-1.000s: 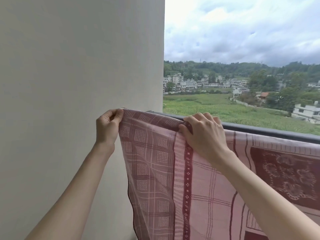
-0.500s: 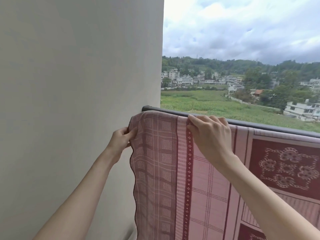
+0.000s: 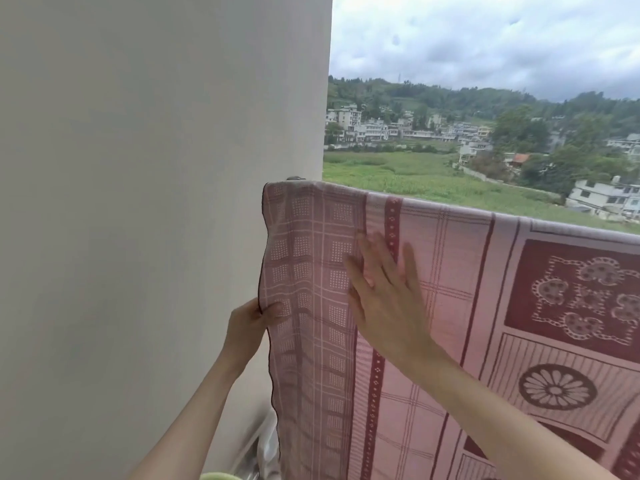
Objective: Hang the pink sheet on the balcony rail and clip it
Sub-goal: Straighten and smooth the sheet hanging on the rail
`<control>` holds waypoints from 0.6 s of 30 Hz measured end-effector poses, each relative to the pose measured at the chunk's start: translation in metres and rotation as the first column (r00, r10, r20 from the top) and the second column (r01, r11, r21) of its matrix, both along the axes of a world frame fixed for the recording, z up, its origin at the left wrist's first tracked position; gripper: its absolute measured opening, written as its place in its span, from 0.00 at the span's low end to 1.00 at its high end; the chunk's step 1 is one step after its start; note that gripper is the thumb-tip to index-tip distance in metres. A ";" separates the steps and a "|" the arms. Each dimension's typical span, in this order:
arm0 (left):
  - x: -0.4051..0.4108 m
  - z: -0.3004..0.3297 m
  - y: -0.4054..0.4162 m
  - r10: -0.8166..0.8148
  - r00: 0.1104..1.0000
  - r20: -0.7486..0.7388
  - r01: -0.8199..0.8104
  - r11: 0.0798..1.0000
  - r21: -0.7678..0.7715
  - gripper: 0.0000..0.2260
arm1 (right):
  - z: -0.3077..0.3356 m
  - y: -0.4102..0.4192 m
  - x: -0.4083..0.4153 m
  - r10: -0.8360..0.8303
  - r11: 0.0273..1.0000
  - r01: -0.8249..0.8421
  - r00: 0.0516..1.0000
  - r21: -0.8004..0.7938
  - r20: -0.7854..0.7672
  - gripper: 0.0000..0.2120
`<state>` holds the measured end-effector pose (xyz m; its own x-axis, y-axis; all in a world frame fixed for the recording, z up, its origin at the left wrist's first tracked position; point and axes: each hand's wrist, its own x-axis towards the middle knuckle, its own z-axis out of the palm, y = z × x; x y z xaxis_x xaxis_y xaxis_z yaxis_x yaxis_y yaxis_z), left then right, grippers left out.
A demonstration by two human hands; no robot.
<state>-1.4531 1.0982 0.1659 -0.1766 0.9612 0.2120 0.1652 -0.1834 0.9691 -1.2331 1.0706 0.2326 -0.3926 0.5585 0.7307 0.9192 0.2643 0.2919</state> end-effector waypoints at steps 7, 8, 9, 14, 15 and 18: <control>0.012 -0.077 -0.025 -0.002 0.999 -0.042 -0.003 0.993 -0.117 0.07 | -0.114 -0.004 0.010 0.000 0.935 0.053 0.989 -0.352 0.148 0.29; 0.013 -0.090 -0.027 -0.020 0.998 -0.061 0.011 0.990 -0.144 0.06 | -0.127 -0.006 0.011 0.001 0.919 0.061 0.987 -0.389 0.158 0.30; 0.014 -0.102 -0.027 -0.042 0.995 -0.088 0.026 0.984 -0.176 0.06 | -0.139 -0.008 0.011 0.001 0.906 0.070 0.986 -0.418 0.167 0.30; 0.022 -0.153 -0.016 -0.095 0.986 -0.134 0.052 0.953 -0.298 0.05 | -0.198 -0.008 0.012 0.037 0.847 0.059 0.985 -0.529 0.168 0.31; 0.025 -0.162 -0.011 -0.084 0.987 -0.138 0.038 0.951 -0.308 0.06 | -0.210 -0.006 0.012 0.042 0.834 0.061 0.984 -0.548 0.173 0.31; 0.034 -0.197 -0.005 -0.047 0.984 -0.172 -0.014 0.941 -0.337 0.06 | -0.252 0.001 0.010 0.034 0.801 0.070 0.986 -0.594 0.161 0.31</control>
<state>-1.4189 1.0929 -0.0313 -0.1491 0.9840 -0.0972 0.3373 0.1430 0.9305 -1.2229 1.0713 -0.0189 -0.4573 0.8708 0.1803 0.8815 0.4171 0.2212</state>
